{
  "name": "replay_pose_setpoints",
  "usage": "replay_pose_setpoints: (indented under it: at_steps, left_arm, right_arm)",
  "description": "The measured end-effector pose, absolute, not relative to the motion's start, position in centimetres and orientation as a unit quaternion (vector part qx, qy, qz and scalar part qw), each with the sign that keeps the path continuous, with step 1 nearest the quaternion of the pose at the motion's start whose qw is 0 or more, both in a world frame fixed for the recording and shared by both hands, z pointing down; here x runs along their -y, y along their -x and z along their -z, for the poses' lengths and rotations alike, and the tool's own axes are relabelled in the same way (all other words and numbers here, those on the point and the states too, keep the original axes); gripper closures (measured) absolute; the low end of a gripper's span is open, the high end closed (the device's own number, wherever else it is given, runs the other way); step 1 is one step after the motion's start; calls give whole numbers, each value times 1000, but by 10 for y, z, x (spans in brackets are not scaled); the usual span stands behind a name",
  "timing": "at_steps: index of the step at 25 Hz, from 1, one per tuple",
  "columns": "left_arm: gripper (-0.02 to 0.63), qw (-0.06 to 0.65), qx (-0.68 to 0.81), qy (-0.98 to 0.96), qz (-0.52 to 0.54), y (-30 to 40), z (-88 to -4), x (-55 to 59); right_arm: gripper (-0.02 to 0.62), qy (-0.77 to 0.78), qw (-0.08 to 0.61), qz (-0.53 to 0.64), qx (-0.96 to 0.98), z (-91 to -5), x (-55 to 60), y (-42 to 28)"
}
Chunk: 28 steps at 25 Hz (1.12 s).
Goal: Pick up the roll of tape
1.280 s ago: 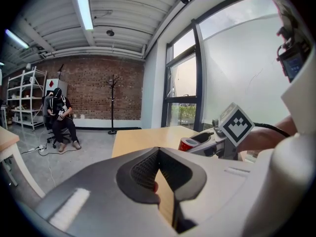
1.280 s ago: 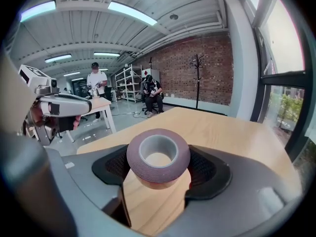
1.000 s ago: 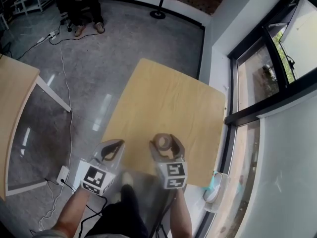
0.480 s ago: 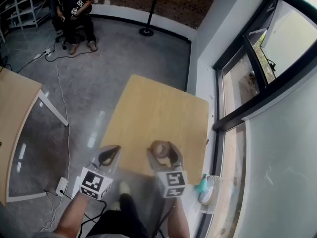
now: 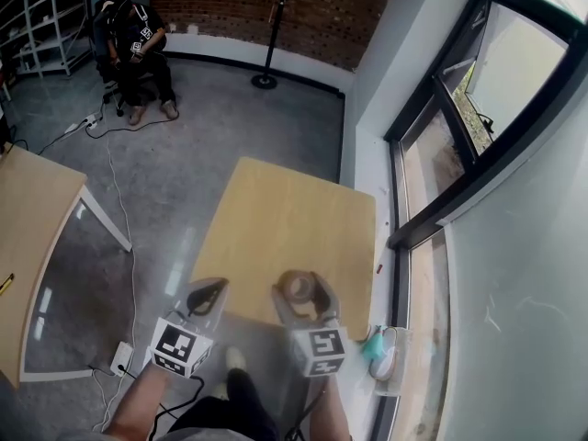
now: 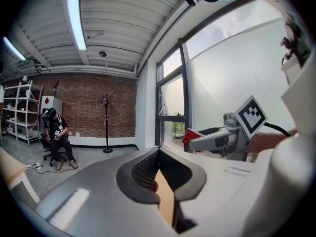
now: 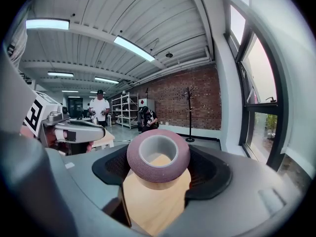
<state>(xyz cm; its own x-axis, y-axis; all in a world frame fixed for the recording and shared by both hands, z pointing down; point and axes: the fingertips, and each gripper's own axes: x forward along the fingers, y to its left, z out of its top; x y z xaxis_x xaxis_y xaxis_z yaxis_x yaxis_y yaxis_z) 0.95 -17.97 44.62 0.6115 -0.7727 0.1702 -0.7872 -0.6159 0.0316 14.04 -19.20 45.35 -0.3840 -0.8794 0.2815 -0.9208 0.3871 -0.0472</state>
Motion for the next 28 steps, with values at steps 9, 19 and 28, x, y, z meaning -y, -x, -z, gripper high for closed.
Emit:
replay_pose_setpoints:
  at_steps: [9, 19, 28]
  left_arm:
    - [607, 31, 432, -899, -67, -5, -416, 159]
    - [607, 20, 434, -899, -61, 7, -388, 140]
    - [607, 7, 445, -895, -43, 20, -362, 128]
  right_arm:
    - [238, -560, 90, -110, 816, -428, 164, -143]
    - [239, -568, 93, -113, 810, -415, 147, -141]
    - [239, -564, 71, -118, 814, -390, 129, -136]
